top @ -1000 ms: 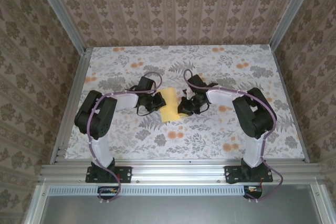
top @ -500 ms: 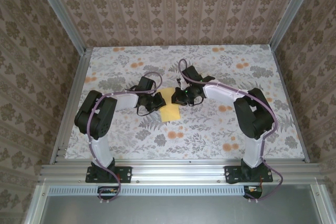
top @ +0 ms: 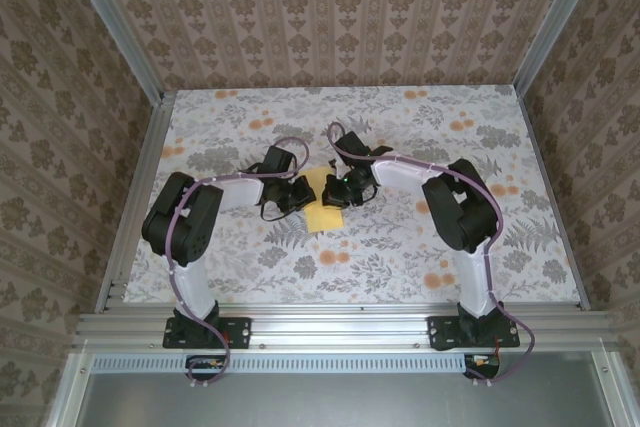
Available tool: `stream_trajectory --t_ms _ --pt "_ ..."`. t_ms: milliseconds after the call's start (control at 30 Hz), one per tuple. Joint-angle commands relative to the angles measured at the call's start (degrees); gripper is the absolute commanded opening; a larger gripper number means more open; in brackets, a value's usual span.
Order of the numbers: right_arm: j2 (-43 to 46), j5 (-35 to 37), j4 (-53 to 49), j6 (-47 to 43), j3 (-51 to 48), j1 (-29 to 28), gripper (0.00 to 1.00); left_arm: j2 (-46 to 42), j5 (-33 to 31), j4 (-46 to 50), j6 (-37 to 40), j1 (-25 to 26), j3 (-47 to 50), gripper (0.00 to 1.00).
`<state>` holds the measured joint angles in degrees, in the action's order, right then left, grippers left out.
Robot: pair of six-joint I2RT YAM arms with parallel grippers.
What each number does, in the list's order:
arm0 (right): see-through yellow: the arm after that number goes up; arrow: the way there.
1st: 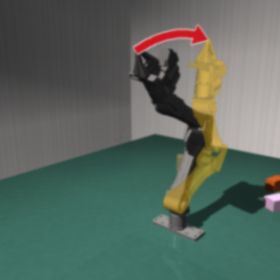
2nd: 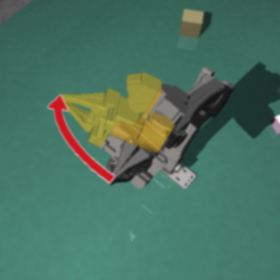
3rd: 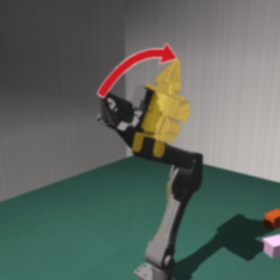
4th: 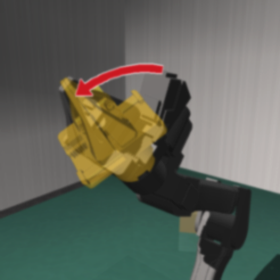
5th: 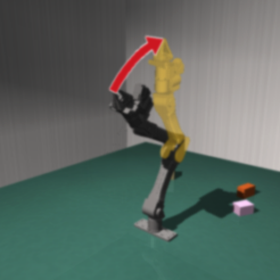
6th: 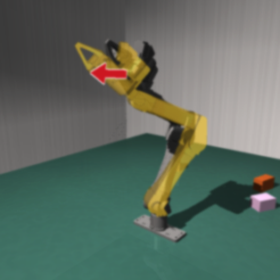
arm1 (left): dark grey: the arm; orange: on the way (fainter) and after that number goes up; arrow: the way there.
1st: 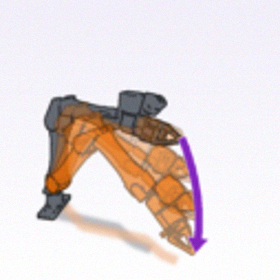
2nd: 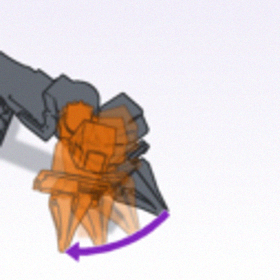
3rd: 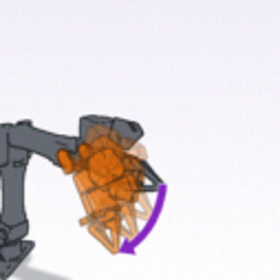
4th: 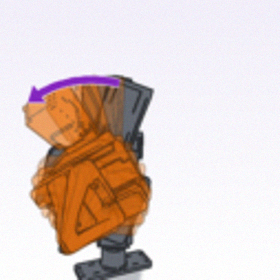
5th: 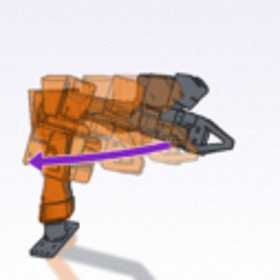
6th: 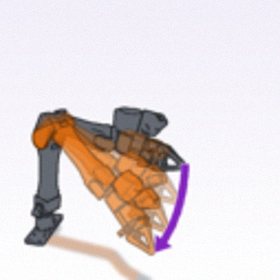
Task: Fold a paper plane with a square sheet of paper (pick it up from the middle)
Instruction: Fold the triangle a second time at the center of the table.
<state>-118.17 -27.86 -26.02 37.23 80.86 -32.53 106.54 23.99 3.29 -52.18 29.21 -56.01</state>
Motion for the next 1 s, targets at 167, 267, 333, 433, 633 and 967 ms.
stream_trajectory --t_ms 167,267,333,433,633,967 --pt "-4.5 -3.5 -2.7 -1.7 3.1 -0.5 0.04 3.2 -6.7 5.2 1.3 0.1 1.4 0.08" --pt "-4.9 -2.8 -3.4 -1.9 2.8 -0.5 0.04 3.1 -6.9 5.6 1.2 0.1 1.3 0.08" --pt "-4.8 -2.2 -3.8 -1.9 2.1 -0.5 0.04 3.1 -7.1 5.8 1.4 0.1 1.3 0.08" --pt "-3.6 -2.1 -3.7 -2.1 -0.3 -0.3 0.04 3.2 -7.5 6.3 1.5 0.1 1.4 0.08" --pt "0.9 -3.5 -0.9 -1.9 -8.2 1.4 0.04 3.7 -7.8 6.6 1.8 -0.1 1.6 0.08" --pt "6.4 -5.2 0.4 -3.3 -17.1 3.9 0.04 4.1 -8.5 7.7 2.3 -0.5 1.2 0.08"
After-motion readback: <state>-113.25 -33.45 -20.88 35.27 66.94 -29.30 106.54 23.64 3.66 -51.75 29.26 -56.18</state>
